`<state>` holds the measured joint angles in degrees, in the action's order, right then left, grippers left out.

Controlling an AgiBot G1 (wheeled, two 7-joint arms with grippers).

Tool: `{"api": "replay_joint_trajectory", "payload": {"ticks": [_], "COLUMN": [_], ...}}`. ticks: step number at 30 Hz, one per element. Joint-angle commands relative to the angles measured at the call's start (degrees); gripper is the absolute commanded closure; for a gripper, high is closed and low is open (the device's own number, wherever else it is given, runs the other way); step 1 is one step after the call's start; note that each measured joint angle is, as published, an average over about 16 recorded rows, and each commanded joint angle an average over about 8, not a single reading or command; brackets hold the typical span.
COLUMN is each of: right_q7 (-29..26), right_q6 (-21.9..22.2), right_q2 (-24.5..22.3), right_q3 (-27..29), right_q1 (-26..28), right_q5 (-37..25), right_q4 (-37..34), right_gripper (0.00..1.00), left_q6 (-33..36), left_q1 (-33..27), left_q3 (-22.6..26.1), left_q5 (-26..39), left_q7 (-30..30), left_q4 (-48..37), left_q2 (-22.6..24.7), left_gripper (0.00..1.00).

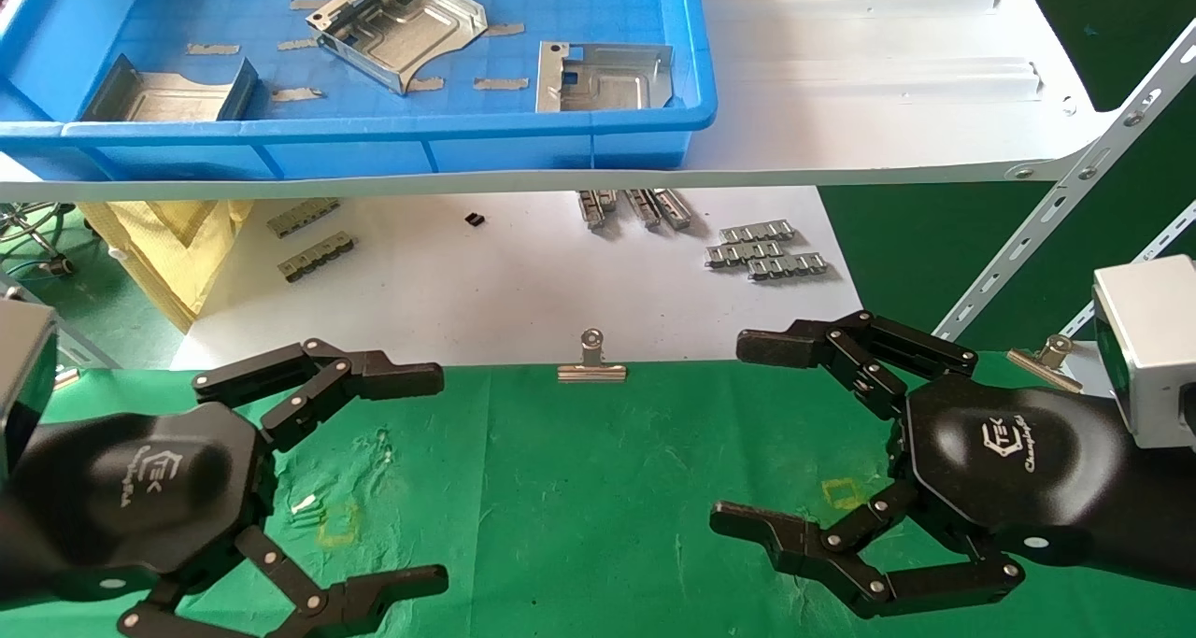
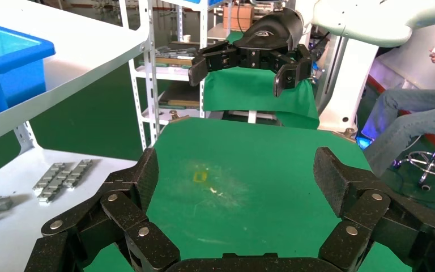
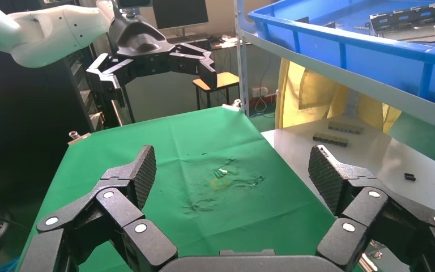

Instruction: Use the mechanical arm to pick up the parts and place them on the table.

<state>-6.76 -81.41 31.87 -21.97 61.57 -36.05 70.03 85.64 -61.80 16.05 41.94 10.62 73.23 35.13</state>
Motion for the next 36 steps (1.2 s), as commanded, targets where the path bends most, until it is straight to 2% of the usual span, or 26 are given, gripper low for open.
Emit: {"api": "replay_joint_trajectory", "payload": {"ticks": [1, 24, 25, 32, 33, 36], "right_q7": [0.0, 0.0, 0.0, 0.0, 0.0, 0.0], "right_q6": [0.0, 0.0, 0.0, 0.0, 0.0, 0.0], "right_q2": [0.0, 0.0, 0.0, 0.0, 0.0, 0.0], "right_q3": [0.0, 0.0, 0.0, 0.0, 0.0, 0.0], "right_q1": [0.0, 0.0, 0.0, 0.0, 0.0, 0.0], "right_q5": [0.0, 0.0, 0.0, 0.0, 0.0, 0.0], "right_q4": [0.0, 0.0, 0.0, 0.0, 0.0, 0.0], "right_gripper": [0.00, 0.00, 0.07, 0.94, 1.00, 1.00], "left_q6": [0.0, 0.0, 0.0, 0.0, 0.0, 0.0], "left_q1": [0.0, 0.0, 0.0, 0.0, 0.0, 0.0], "left_q3": [0.0, 0.0, 0.0, 0.0, 0.0, 0.0], "left_q5": [0.0, 0.0, 0.0, 0.0, 0.0, 0.0], "left_q7": [0.0, 0.0, 0.0, 0.0, 0.0, 0.0], "left_q4": [0.0, 0.0, 0.0, 0.0, 0.0, 0.0], "left_q2": [0.0, 0.0, 0.0, 0.0, 0.0, 0.0], "left_gripper": [0.00, 0.00, 0.00, 0.00, 0.00, 0.00]}}
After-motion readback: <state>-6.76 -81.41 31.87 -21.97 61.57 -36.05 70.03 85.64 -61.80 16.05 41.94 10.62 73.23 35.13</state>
